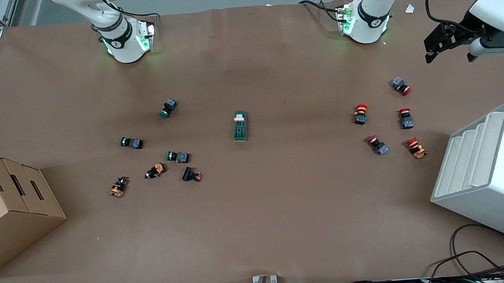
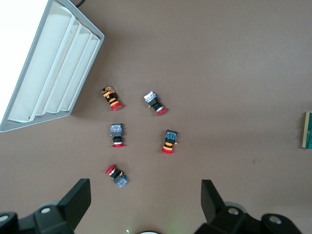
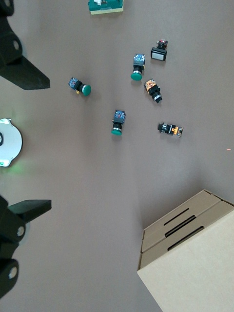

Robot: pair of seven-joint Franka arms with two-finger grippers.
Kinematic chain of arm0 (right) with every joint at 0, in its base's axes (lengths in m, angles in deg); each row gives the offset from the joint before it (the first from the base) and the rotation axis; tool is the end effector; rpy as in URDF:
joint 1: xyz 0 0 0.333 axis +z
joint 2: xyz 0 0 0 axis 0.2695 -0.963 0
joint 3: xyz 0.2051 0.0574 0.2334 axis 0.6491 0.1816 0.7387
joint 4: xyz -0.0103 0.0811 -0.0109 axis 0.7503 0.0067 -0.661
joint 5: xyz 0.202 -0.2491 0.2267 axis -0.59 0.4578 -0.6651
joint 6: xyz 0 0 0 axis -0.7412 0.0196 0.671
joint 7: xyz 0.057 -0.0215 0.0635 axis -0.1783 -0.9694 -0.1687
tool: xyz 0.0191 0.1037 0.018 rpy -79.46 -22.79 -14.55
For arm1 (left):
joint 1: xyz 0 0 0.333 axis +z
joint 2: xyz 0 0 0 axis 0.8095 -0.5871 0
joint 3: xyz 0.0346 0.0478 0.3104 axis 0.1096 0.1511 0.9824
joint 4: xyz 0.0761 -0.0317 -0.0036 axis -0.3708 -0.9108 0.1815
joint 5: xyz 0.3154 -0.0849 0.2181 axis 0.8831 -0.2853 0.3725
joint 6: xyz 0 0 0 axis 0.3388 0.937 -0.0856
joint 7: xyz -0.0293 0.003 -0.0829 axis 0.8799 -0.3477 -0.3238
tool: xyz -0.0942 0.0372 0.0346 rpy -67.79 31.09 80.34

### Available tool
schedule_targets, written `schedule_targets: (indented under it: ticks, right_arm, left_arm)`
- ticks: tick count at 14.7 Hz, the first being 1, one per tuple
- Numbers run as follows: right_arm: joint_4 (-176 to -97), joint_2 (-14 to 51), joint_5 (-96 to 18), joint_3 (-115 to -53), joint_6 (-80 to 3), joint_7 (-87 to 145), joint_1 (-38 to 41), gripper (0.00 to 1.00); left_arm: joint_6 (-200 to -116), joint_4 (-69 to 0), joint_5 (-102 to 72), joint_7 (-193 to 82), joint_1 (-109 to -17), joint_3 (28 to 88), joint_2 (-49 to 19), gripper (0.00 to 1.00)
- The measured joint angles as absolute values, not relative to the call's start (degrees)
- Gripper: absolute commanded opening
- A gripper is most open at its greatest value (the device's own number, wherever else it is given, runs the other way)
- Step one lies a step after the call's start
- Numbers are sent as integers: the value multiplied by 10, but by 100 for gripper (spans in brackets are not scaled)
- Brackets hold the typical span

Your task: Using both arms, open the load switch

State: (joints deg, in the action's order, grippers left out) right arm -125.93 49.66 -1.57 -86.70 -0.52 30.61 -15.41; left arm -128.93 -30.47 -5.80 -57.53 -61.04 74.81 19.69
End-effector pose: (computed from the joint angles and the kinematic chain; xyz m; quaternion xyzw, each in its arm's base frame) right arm 0.4844 -0.0722 0.6859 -0.9994 0.0090 0.0299 0.0116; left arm 0.4957 -0.0760 0.6572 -0.9993 0.0349 -0.0116 0.0025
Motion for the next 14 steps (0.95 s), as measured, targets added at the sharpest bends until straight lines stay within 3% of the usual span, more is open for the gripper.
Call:
schedule_targets:
  ticks: [14]
  right_arm:
    - [-1276, 513, -8, -852, -16, 289, -154, 100]
  left_arm:
    - [-1295, -272, -81, -578, -609, 769, 169, 100]
